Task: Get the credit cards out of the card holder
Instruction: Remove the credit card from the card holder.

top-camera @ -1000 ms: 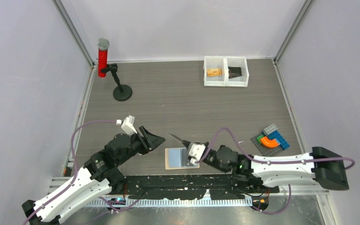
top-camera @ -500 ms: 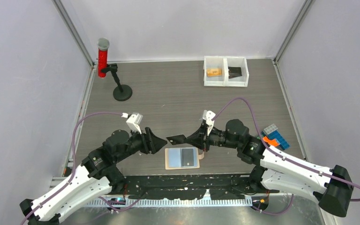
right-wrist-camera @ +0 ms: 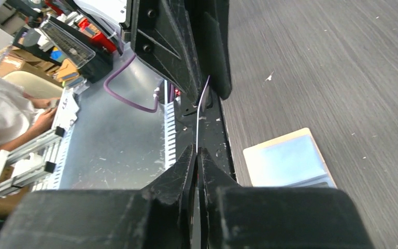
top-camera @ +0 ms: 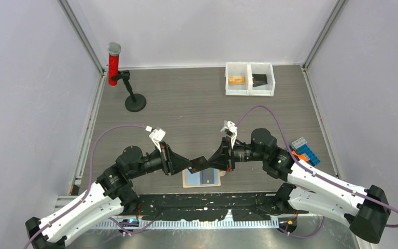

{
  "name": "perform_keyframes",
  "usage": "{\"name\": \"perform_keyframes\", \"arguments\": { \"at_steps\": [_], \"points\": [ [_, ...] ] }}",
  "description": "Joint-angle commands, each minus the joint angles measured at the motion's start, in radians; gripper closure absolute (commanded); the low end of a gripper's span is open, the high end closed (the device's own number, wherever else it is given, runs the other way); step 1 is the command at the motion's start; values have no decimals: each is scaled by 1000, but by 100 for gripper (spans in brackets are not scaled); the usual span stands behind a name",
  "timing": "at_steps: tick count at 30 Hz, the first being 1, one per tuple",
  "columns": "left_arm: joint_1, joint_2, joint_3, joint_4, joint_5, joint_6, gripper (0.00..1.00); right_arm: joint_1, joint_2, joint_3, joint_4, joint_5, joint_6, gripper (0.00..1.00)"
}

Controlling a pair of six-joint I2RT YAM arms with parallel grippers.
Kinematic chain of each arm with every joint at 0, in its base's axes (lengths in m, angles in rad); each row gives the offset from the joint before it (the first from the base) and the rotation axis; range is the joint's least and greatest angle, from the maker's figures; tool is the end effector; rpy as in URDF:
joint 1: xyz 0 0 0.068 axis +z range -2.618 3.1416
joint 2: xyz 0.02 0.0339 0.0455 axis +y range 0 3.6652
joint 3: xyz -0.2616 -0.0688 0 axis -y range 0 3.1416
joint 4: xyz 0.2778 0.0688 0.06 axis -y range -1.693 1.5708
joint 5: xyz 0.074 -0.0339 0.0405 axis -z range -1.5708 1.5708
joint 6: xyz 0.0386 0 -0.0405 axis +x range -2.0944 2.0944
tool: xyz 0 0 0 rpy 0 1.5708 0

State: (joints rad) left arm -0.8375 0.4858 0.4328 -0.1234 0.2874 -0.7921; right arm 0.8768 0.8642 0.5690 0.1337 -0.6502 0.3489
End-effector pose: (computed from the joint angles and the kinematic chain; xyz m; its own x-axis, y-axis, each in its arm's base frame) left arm 0.1114 -0.1400 0.2614 -0.7226 -0.2177 -0.6560 0.5480 0.3980 -0.7357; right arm 0.1335 0.1969 0.2722 -0.4365 -0.0991 -0.8942 -0.8990 0.0891 0.4289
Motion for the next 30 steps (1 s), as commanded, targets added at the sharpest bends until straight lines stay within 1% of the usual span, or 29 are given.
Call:
{"name": "perform_keyframes", "arguments": {
  "at_steps": [1,3,4,5,6,7,9,11,12,14,16,17,18,19,21,22,24,25,27,28,30],
  "points": [
    [1,-6,-31,188,81,-50,78,-35,18,19,91,-110,80,89],
    [2,2,-48,233,109,-68,95,-52,26,12,110,-130,104,87],
    [2,3,-50,242,119,-76,100,-57,28,10,120,-136,110,83],
    [2,5,-52,245,122,-79,100,-67,27,6,123,-141,122,78],
    [2,5,-52,246,122,-80,100,-73,23,4,122,-140,127,74],
    [2,4,-54,241,120,-80,100,-86,21,4,117,-141,135,66],
    [2,-1,-57,239,112,-74,100,-109,16,6,98,-155,144,58],
    [1,-7,-63,238,93,-74,100,-131,10,2,101,-169,169,56],
    [2,-8,-65,241,86,-75,100,-143,5,-1,111,-174,195,56],
    [2,-9,-65,243,79,-76,100,-159,-4,-12,136,-176,236,59],
    [2,-9,-61,233,64,-77,100,-173,-11,-26,158,-172,262,64],
    [2,-8,-59,231,57,-77,100,-177,-12,-28,160,-170,266,70],
    [2,-7,-59,232,53,-78,100,-185,-10,-26,161,-170,269,73],
    [2,-8,-58,232,51,-78,100,-188,-7,-24,160,-172,272,79],
    [2,-11,-60,237,48,-80,100,-199,1,-24,166,-177,283,85],
    [2,-14,-64,245,45,-85,100,-203,3,-27,173,-176,293,85],
    [2,-21,-74,271,38,-96,100,-205,9,-34,197,-177,306,78],
    [2,-25,-77,286,36,-101,100,-205,17,-37,207,-178,309,71],
    [2,-29,-81,304,29,-105,100,-205,29,-44,214,-180,313,63],
    [2,-30,-81,306,23,-105,100,-207,33,-52,216,-178,317,60],
    [2,-26,-83,314,17,-105,100,-207,40,-67,243,-180,329,59]
  ]
}}
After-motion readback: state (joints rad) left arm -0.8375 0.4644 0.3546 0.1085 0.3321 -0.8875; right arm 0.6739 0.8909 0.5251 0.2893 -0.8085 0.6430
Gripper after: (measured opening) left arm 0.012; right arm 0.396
